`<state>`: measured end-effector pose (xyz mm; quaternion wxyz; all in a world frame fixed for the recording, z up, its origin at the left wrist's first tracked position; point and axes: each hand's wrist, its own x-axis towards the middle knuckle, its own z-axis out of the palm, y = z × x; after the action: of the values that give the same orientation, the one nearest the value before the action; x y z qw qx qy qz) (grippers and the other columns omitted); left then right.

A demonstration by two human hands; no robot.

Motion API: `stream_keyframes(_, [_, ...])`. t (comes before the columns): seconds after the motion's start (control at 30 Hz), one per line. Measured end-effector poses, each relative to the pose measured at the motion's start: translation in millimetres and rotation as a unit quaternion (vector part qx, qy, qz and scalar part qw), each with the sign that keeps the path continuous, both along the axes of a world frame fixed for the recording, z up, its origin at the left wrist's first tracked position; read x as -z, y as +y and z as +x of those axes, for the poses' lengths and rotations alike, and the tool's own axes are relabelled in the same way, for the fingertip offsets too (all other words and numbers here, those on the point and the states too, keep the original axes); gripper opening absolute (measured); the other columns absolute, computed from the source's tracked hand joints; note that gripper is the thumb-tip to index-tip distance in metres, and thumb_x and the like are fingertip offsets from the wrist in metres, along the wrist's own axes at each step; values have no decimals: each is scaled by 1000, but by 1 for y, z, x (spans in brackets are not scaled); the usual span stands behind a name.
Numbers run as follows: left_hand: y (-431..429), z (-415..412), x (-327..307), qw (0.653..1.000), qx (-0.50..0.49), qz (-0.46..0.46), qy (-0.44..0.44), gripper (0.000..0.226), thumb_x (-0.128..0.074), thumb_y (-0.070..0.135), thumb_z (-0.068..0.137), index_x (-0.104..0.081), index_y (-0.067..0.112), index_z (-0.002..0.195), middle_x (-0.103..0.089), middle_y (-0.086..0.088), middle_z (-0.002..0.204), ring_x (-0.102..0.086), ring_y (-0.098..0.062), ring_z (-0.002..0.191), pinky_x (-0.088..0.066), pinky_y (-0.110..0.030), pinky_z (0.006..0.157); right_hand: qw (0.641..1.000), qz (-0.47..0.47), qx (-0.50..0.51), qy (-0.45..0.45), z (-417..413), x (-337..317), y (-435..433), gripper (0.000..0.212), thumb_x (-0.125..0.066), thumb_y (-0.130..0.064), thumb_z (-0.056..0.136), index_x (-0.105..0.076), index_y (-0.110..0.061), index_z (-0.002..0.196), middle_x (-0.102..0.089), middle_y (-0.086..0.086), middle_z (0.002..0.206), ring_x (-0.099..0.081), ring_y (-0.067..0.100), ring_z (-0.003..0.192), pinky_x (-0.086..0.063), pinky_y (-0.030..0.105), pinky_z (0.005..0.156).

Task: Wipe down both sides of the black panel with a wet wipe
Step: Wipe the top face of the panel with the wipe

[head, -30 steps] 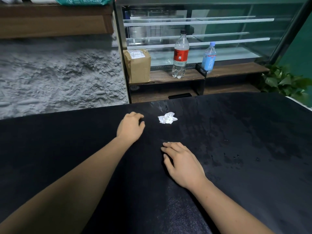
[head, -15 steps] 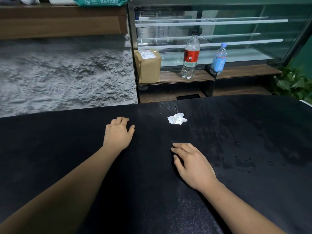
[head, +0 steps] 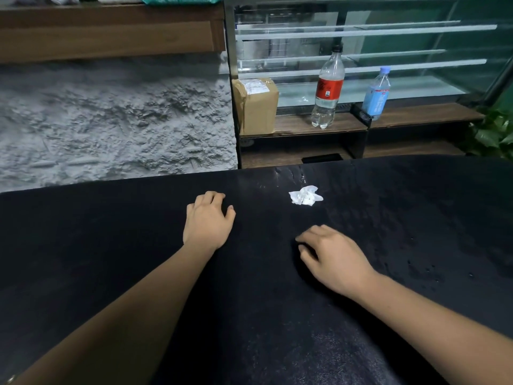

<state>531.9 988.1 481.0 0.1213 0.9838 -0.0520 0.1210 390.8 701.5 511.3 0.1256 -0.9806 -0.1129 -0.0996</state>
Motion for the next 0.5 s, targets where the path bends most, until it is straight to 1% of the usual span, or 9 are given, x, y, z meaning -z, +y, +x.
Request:
stream_keyframes(0.03, [0, 0, 0, 1000, -1, 1, 0, 54, -36, 53, 104, -54, 24, 145, -52, 7, 145, -44, -19, 135, -36, -42, 114, 1000, -2, 6, -2, 9, -4, -1, 30, -52, -35, 101, -70, -27, 123, -66, -15, 116, -58, 12, 108, -46, 23, 88])
stream_keyframes(0.1, [0, 0, 1, 1000, -2, 0, -2, 54, -36, 54, 104, -54, 24, 145, -51, 7, 145, -44, -18, 135, -36, -41, 114, 1000, -7, 15, -7, 29, -8, -2, 31, -53, -32, 101, -68, -25, 128, -65, -14, 124, -56, 13, 114, -38, 21, 87])
stream_keyframes(0.13, [0, 0, 1, 1000, -2, -1, -3, 54, -36, 53, 104, -54, 24, 145, -51, 7, 145, -44, -18, 135, -35, -41, 114, 1000, -6, 21, -7, 39, -10, -2, 33, -53, -31, 102, -67, -24, 131, -64, -13, 129, -55, 14, 120, -39, 21, 89])
stream_keyframes(0.2, [0, 0, 1, 1000, -2, -1, -6, 53, -36, 53, 104, -54, 24, 145, -51, 8, 145, -44, -18, 135, -35, -41, 114, 999, -3, 36, -3, 57, -11, -3, 37, -53, -29, 102, -64, -23, 137, -60, -10, 140, -52, 16, 130, -44, 27, 96])
stream_keyframes(0.27, [0, 0, 1, 1000, -2, -3, -8, 53, -37, 53, 104, -54, 24, 145, -51, 8, 145, -44, -17, 135, -35, -41, 114, 999, -11, 50, 3, 71, -10, -2, 39, -51, -27, 103, -61, -23, 140, -56, -7, 147, -50, 18, 132, -47, 32, 100])
stream_keyframes(0.37, [0, 1, 1, 1000, -4, -1, -11, 53, -37, 53, 104, -55, 24, 144, -52, 8, 144, -44, -17, 134, -35, -41, 114, 997, -28, 68, 29, 85, -6, 1, 39, -46, -26, 104, -58, -21, 141, -53, -7, 149, -48, 21, 134, -48, 35, 100])
stream_keyframes(0.43, [-1, 1, 3, 1000, -4, -1, -14, 53, -37, 53, 104, -55, 24, 144, -52, 8, 143, -45, -18, 134, -35, -41, 114, 995, -25, 82, 47, 93, -1, 3, 38, -44, -25, 105, -59, -19, 139, -52, -7, 150, -43, 20, 138, -47, 35, 101])
stream_keyframes(0.5, [-1, 1, 4, 1000, -3, -1, -22, 52, -38, 53, 104, -57, 24, 143, -53, 7, 143, -46, -18, 133, -36, -42, 113, 994, -13, 92, 60, 99, 3, 7, 37, -44, -22, 105, -58, -18, 139, -49, -9, 152, -38, 19, 142, -47, 35, 98])
